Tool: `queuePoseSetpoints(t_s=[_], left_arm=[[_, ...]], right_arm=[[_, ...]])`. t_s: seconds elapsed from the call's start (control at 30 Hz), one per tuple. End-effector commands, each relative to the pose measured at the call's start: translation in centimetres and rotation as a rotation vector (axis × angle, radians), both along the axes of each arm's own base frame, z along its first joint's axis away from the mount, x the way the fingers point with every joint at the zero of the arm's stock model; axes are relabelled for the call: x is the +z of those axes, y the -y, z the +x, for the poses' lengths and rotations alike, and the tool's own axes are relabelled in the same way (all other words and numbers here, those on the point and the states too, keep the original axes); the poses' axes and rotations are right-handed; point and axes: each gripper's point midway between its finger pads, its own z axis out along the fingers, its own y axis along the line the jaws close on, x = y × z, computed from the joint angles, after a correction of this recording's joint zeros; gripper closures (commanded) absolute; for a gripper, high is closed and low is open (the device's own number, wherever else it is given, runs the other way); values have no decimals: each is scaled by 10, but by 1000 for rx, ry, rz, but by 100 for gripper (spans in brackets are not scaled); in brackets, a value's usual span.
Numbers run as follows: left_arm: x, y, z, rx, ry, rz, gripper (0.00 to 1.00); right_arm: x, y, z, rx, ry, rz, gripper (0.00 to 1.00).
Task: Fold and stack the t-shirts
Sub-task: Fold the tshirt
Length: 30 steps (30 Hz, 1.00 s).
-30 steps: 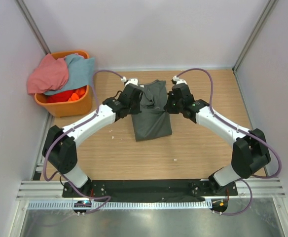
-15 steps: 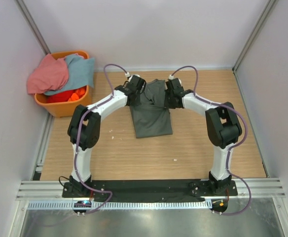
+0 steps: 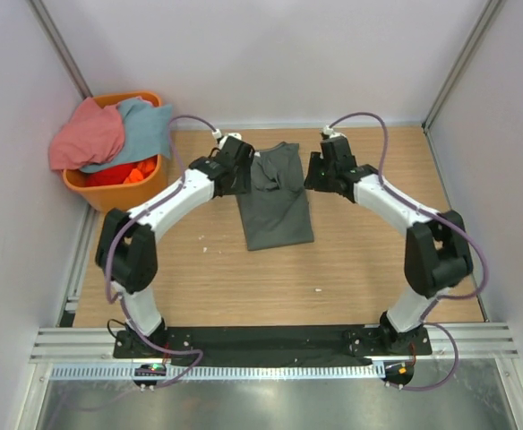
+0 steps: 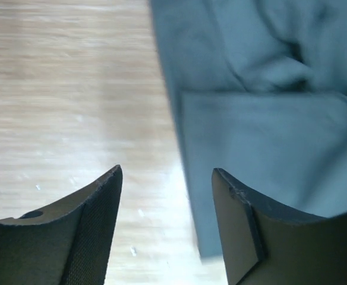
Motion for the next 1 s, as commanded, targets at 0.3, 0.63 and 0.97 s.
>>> queuePoseSetpoints(t_s=[0.3, 0.63, 0.97], left_arm=[[-19, 136, -78, -311, -35, -487, 45], [-99, 116, -99, -241, -188, -396, 49], [-110, 61, -156, -195, -200, -244, 48]], right_arm=[[-24, -56, -64, 220, -78, 369, 99], [-107, -30, -108, 118, -244, 311, 99], [-82, -16, -165, 68, -235, 204, 98]])
